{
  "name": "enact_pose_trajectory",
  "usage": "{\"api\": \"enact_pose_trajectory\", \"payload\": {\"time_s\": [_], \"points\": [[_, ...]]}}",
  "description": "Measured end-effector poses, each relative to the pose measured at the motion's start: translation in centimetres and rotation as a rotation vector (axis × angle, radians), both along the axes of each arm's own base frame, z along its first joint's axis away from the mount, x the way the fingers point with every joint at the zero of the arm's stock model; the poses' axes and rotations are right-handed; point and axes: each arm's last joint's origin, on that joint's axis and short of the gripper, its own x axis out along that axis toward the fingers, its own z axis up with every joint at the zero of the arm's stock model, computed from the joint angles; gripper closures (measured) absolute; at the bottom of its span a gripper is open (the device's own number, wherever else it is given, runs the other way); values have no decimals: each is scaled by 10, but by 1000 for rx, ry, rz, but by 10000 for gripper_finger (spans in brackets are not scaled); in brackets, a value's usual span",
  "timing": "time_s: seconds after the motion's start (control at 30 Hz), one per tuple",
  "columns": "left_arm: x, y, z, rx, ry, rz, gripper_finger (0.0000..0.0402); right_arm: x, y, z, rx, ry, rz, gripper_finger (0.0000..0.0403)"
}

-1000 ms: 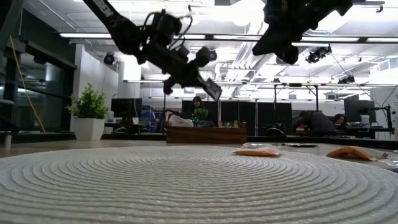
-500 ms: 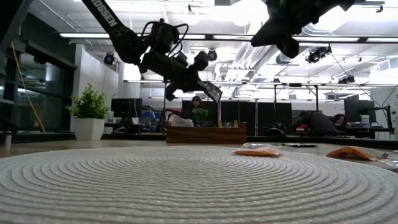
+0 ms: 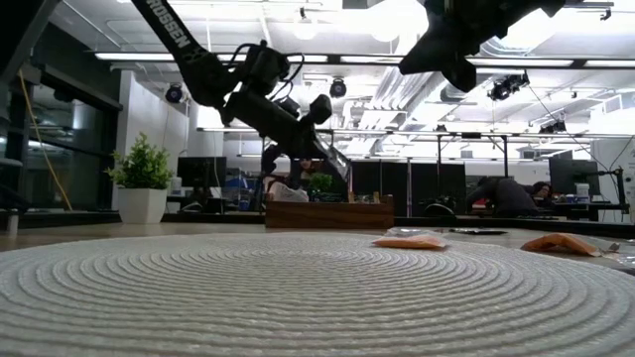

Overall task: Pick & Place Tea
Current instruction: Put the blue tea bag into the middle section of the wooden organizer

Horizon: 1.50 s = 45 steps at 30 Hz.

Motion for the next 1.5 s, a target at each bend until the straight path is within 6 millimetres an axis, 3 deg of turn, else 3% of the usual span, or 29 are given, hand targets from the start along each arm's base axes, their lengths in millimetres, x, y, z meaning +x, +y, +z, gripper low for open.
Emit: {"api": "enact_pose_trajectory", "payload": {"time_s": [0.2, 0.83, 0.97, 1.5], "points": [[3, 2, -14, -75, -19, 34, 401, 0, 0, 0, -6, 2, 5, 371], [-1, 1, -24, -208, 12, 123, 401, 1, 4, 0, -21, 5, 20, 371], [0, 1, -37, -263, 31, 138, 401, 1, 4, 0, -27, 7, 23, 371], [0, 2, -35, -260, 14, 153, 401, 1, 4, 1, -28, -4, 22, 371]]}}
